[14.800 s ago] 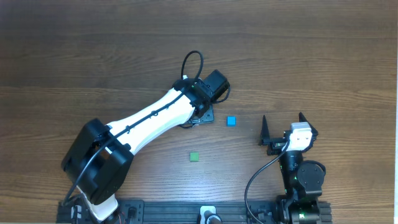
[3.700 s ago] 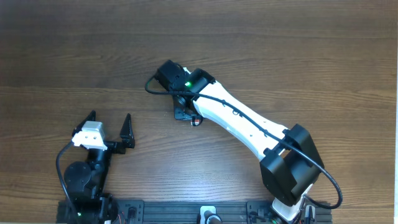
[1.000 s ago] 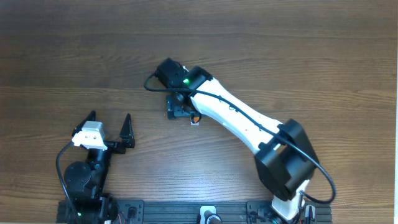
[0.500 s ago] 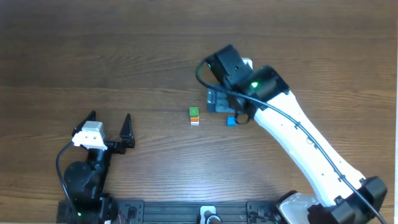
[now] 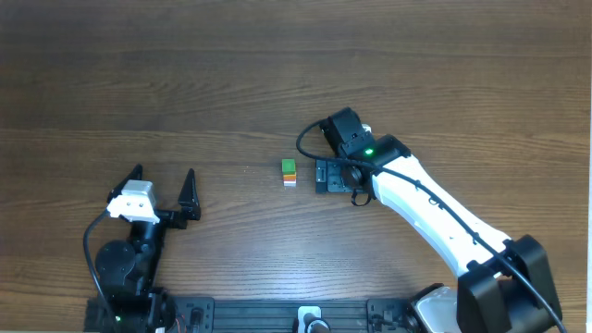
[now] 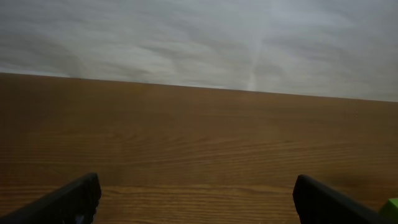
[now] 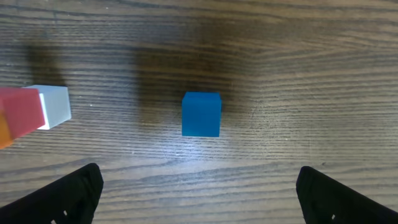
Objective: Stack Cubes
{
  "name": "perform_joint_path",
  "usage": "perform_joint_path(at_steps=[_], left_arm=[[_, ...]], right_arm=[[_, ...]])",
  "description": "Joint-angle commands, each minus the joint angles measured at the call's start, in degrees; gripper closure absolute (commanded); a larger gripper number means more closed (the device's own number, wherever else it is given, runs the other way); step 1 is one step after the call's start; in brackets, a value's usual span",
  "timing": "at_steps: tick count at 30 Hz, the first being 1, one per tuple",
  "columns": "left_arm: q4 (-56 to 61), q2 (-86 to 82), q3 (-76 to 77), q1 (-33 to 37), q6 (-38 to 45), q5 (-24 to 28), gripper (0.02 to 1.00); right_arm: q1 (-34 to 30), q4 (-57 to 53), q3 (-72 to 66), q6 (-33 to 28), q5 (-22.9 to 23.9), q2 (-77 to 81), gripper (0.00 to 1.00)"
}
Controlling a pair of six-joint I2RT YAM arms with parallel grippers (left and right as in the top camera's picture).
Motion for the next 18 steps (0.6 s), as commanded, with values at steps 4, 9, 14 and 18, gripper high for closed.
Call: perform_joint_path(at_steps=[4, 9, 14, 18], left_arm=[[0.2, -0.3, -0.5, 0.3, 1.0, -0.3, 0.018], [0.2, -0.3, -0.5, 0.3, 1.0, -0.3, 0.018], [0.2, -0.3, -0.5, 0.3, 1.0, -0.3, 0.020], [0.2, -0.3, -0.5, 0.3, 1.0, -0.3, 0.018]], right_arm=[[-0.5, 2.5, -1.0, -1.9, 1.3, 6.6, 0.007], [-0.9, 5.1, -1.0, -1.9, 1.2, 10.7, 0.007], [-1.6, 6.2, -1.0, -1.7, 1.2, 12.1, 0.040], [-2.0, 6.4, -1.0, -1.7, 0.9, 12.5, 0.097]])
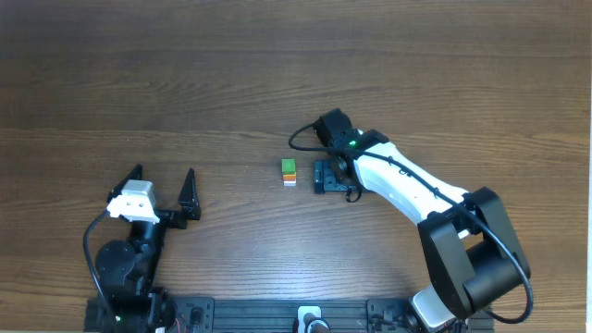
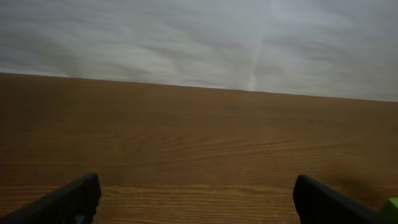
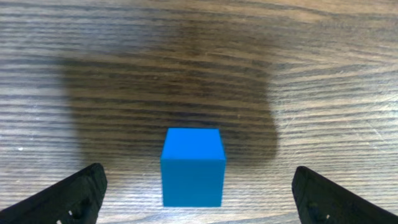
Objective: Stack Cubes
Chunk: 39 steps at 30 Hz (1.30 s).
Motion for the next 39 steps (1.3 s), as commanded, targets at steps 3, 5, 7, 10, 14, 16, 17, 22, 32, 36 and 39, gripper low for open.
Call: perform_joint_path(at_steps=[3, 5, 7, 10, 14, 16, 17, 22, 32, 36, 39], left_arm=[[0.2, -0.3, -0.5, 0.3, 1.0, -0.3, 0.020], [0.2, -0.3, -0.5, 0.3, 1.0, -0.3, 0.018], [0.2, -0.3, -0.5, 0.3, 1.0, -0.3, 0.020], [0.2, -0.3, -0.5, 0.3, 1.0, -0.3, 0.018], [0.2, -0.3, -0.5, 0.3, 1.0, -0.3, 0.020], [0.2, -0.3, -0.5, 0.3, 1.0, -0.3, 0.018], [0.2, -0.3, -0.5, 0.3, 1.0, -0.3, 0.018], [0.2, -0.3, -0.5, 0.3, 1.0, -0.3, 0.018], [0.2, -0.3, -0.5, 0.3, 1.0, -0.3, 0.018], [0.2, -0.3, -0.5, 0.3, 1.0, -0.3, 0.018], [0.2, -0.3, -0.5, 0.3, 1.0, -0.3, 0.018]], right_arm=[[-1.2, 0.5, -0.5, 0.0, -0.1, 0.9, 0.143], [-1.4, 0.7, -0.5, 0.1, -1.2, 0.9, 0.176], [-1.4, 0.7, -0.5, 0.5, -1.2, 0.9, 0.191], [-1.4, 0.9, -0.5, 0.5, -1.3, 0.9, 0.231], [-1.4, 1.4, -0.5, 0.5, -2.3, 1.2, 0.301], [-1.3, 1.9, -0.5, 0.5, -2.7, 1.6, 0.321], [-1.2, 2.1, -0.5, 0.5, -2.7, 1.7, 0.327], [-1.0, 2.2, -0.5, 0.5, -2.8, 2.2, 0.371], [-1.0, 2.4, -0.5, 0.4, -2.7, 2.3, 0.494], [-0.9, 2.4, -0.5, 0.4, -2.7, 2.3, 0.586], [-0.9, 2.4, -0.5, 0.4, -2.7, 2.3, 0.623]])
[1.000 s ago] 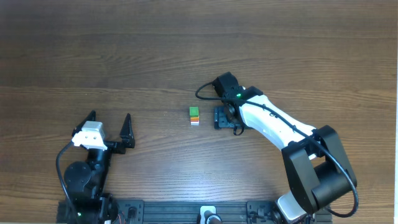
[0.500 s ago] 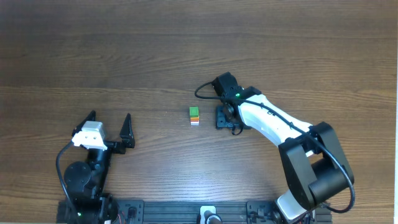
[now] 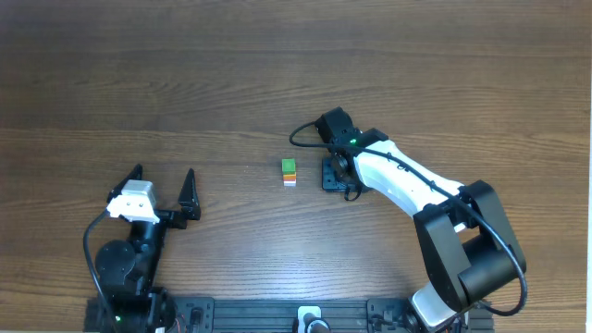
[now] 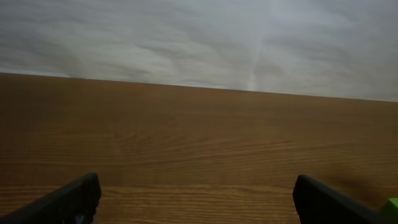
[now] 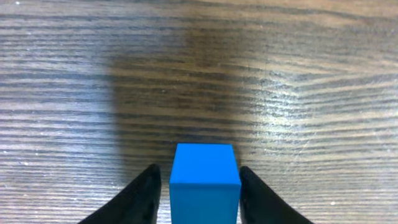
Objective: Stack Cubes
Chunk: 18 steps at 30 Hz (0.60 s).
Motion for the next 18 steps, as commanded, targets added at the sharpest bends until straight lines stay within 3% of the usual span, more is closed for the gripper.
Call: perform_joint_path(at_steps=[1, 18], left_arm=[[0.2, -0.3, -0.5, 0.3, 1.0, -0.3, 0.020], [0.2, -0.3, -0.5, 0.3, 1.0, -0.3, 0.018]], right_arm=[[-0.1, 0.2, -0.4, -0.1, -0.1, 0.6, 0.638], [0.3, -3.1, 2.3, -0.1, 1.0, -0.9, 0.849]])
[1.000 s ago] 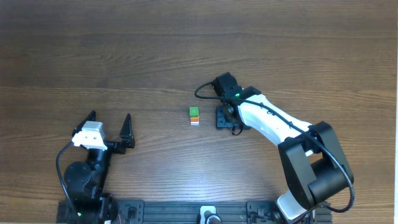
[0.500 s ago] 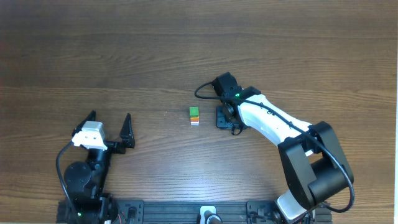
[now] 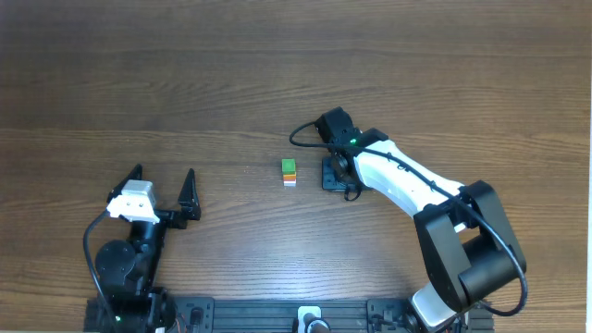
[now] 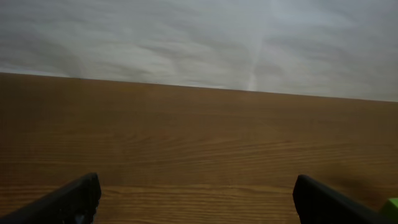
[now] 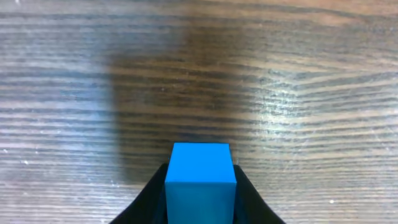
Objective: Stack Cubes
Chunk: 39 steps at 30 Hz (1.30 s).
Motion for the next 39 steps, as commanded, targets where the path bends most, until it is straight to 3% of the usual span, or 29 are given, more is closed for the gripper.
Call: perform_joint_path(at_steps=[1, 8, 17, 23, 39], left_arm=[[0.2, -0.3, -0.5, 0.3, 1.0, -0.3, 0.020], [0.2, -0.3, -0.5, 0.3, 1.0, -0.3, 0.018], [0.2, -0.3, -0.5, 0.3, 1.0, -0.3, 0.018], [0.2, -0.3, -0.5, 0.3, 1.0, -0.3, 0.018], [0.2, -0.3, -0.5, 0.3, 1.0, -0.3, 0.020]], right_arm=[[0.6, -3.8, 3.1, -0.1, 1.5, -1.6, 0.858], [4.7, -17.6, 15.0, 1.4, 5.4, -8.7, 0.890], [15.8, -29.7, 31.0, 8.2, 6.6, -8.3, 0.925], [19.0, -31.9, 36.1, 10.5, 6.1, -1.7, 0.932], [18.5, -30.1, 38.1, 11.5, 4.8, 6.7, 0.939]])
